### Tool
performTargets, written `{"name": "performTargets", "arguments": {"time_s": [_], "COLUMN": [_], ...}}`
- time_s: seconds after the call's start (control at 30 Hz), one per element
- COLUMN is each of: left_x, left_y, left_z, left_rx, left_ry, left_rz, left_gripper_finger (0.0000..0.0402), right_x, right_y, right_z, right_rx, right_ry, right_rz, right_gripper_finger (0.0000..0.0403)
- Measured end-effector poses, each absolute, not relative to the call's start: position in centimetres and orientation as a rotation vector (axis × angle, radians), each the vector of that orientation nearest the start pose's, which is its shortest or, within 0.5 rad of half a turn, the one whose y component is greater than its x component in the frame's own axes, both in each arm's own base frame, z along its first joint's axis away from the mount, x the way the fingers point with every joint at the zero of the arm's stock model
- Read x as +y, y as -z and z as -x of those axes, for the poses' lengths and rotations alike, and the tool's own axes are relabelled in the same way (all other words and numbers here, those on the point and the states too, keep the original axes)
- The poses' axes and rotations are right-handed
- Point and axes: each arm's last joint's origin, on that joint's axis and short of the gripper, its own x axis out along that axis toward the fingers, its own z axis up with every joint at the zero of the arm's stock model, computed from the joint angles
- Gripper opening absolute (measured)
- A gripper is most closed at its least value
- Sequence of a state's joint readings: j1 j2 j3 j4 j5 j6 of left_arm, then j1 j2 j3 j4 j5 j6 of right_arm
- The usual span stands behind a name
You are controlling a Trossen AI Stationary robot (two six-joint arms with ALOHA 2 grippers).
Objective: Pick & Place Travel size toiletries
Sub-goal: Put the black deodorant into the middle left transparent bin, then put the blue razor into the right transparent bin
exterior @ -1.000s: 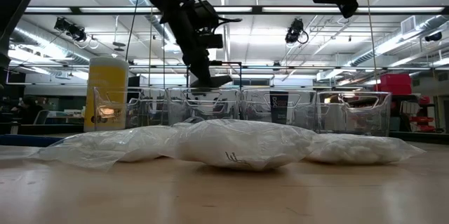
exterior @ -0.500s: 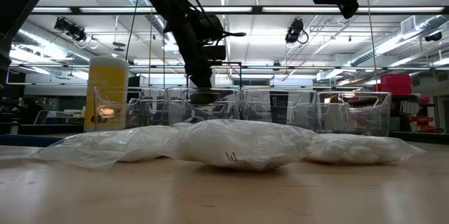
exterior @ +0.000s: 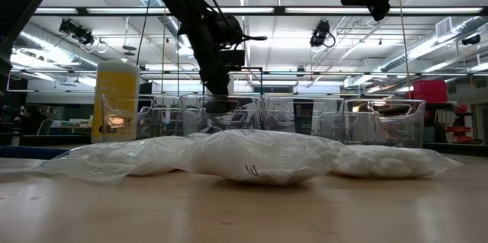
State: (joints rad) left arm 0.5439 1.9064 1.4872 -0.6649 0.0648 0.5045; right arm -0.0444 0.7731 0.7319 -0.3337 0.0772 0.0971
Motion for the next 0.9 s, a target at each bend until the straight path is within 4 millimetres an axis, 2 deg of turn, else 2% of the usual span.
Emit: {"name": "performTargets", "arguments": {"time_s": [0.3, 0.9], "left_x": [20.47, 20.28], "left_y": [-22.29, -22.12], "left_z": [-34.39, -34.05], "left_rx": [1.113, 1.153], "left_ry": [-0.147, -0.127], "left_rz": [-0.137, -0.129], "left_gripper_finger": [0.0262, 0.0257], "right_x": [-0.97, -0.97], "right_y": [-30.23, -30.24], "right_z": [-16.79, -16.80], "right_rx": [0.369, 0.368], "right_ry": [0.138, 0.138], "right_rz": [-0.090, -0.090], "right_gripper_finger": [0.0007, 0.0007]}}
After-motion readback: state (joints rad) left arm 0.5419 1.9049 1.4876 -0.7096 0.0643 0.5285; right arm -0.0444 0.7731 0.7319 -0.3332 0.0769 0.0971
